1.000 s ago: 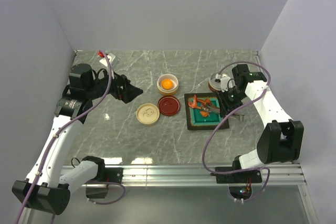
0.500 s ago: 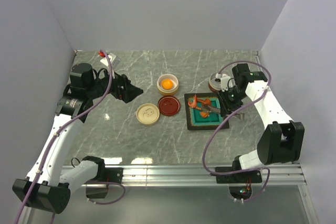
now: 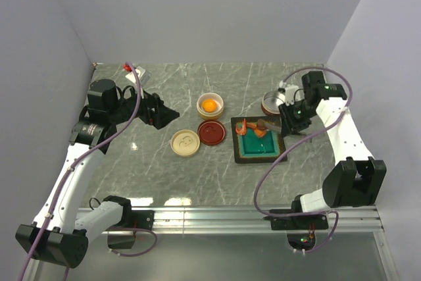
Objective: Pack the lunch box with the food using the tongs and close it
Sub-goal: Pick up the food using the clamp, then place the food into the lunch box
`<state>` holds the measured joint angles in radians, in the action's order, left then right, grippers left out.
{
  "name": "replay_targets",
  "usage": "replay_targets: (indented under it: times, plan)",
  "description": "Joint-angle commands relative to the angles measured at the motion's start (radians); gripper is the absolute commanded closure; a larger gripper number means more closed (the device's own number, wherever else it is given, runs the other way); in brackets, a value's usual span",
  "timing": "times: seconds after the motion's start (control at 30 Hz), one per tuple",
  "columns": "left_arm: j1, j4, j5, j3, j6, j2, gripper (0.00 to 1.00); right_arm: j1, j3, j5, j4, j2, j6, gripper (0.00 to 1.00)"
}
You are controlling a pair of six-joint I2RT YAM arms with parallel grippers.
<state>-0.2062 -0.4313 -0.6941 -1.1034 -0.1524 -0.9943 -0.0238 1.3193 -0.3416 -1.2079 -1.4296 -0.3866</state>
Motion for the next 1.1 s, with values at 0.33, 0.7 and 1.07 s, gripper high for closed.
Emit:
replay_targets:
  times: [0.33, 0.7, 1.07]
  plan:
    - [0.004, 0.023, -0.021, -0.027, 0.001, 0.002, 0.01, 0.169, 0.422, -0.045, -0.018, -0.178, 0.035, 0.8]
    - [0.005, 0.02, -0.013, -0.015, 0.007, 0.006, 0.01, 0.202, 0.508, 0.006, 0.022, -0.319, 0.041, 0.8]
    - [0.005, 0.032, -0.013, -0.007, 0.002, -0.001, 0.01, 0.202, 0.474, 0.044, 0.084, -0.373, 0.028, 0.8]
